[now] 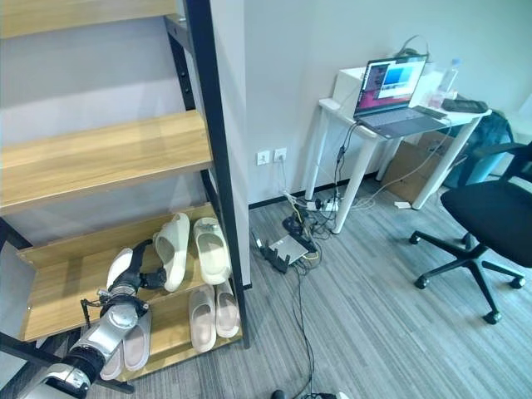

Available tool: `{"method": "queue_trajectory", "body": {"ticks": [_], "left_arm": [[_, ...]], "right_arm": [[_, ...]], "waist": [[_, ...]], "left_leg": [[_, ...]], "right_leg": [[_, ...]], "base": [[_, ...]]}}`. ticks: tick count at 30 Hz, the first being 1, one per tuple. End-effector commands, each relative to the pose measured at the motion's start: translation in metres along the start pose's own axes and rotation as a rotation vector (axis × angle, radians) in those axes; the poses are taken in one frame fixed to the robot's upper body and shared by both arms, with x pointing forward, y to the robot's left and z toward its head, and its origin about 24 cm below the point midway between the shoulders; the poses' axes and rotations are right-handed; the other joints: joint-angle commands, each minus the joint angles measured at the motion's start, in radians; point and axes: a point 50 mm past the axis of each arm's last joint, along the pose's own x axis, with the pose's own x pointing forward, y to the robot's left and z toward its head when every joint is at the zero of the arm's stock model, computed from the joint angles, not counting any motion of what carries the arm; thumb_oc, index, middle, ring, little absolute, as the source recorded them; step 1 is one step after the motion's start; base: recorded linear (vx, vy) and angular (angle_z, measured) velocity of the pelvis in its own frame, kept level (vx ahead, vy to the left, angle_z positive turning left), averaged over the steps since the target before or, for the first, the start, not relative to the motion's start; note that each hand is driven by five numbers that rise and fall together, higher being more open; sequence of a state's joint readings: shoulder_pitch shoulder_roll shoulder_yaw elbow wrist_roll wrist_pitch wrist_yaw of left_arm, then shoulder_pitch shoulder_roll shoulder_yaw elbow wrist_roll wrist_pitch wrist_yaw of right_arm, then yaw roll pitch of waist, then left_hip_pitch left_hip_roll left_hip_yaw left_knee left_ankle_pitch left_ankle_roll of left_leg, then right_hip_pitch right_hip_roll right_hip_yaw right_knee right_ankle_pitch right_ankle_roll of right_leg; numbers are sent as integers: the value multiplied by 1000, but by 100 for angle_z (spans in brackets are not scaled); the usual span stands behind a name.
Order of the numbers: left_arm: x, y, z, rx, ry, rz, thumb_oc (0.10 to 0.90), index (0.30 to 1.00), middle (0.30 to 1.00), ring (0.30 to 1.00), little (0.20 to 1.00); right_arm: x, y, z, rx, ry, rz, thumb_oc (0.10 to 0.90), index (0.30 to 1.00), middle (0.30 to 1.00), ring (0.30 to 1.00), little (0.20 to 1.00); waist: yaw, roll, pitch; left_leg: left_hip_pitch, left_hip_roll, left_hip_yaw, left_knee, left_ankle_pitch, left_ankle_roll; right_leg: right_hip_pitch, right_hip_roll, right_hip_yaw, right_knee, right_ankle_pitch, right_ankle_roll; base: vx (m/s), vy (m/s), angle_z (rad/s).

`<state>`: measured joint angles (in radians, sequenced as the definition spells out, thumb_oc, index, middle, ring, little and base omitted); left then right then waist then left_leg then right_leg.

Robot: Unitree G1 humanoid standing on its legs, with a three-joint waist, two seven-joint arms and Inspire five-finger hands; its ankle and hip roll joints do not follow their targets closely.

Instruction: Arrange the slippers neatly on the shoe rack.

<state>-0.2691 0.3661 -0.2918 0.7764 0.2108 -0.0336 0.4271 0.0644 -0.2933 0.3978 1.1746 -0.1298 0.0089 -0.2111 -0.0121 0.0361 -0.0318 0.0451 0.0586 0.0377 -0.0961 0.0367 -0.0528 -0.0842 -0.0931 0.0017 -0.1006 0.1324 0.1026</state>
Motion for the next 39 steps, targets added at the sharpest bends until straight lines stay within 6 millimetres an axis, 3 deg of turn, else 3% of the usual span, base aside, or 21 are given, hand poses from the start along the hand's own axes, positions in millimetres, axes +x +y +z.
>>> {"method": "queue_trajectory", "body": {"ticks": [1,4,11,25,35,39], "left_arm": [[21,40,17,71,-86,157,800,900,900,900,900],[19,43,8,81,-60,170,800,900,900,900,900],[18,51,11,56,-80,202,800,900,900,900,900],[25,103,57,41,-288,387,800,900,900,900,900],[30,98,67,10,-301,377,800,900,900,900,900],[36,88,72,-78,-270,342,800,900,900,900,900]], "right_arm": [[7,-13,33,29,-86,-32,800,900,900,900,900],[7,-12,33,25,-88,-29,800,900,900,900,900],[7,-12,33,28,-88,-28,800,900,900,900,900],[6,-7,36,26,-101,-15,800,900,900,900,900],[6,-7,35,5,-104,-15,800,900,900,900,900],[6,-10,32,-1,-92,-25,800,900,900,900,900]], "waist": [[26,21,18],[30,20,16],[34,21,14],[39,32,14],[27,34,14],[16,28,18]], "left_leg": [[-12,-51,39,9,-83,13],[-11,-50,37,9,-84,12],[-8,-49,33,9,-84,11],[-3,-49,31,9,-84,9],[-5,-47,33,9,-83,7],[-14,-46,41,9,-82,6]], "right_leg": [[107,-18,-61,13,-166,43],[109,-17,-62,13,-167,42],[113,-15,-67,13,-169,40],[117,-16,-71,13,-170,40],[115,-14,-70,13,-167,39],[99,-12,-64,13,-161,42]], "base": [[0,0,0],[0,0,0],[-1,-2,0],[2,-3,2],[3,0,0],[0,0,0]]}}
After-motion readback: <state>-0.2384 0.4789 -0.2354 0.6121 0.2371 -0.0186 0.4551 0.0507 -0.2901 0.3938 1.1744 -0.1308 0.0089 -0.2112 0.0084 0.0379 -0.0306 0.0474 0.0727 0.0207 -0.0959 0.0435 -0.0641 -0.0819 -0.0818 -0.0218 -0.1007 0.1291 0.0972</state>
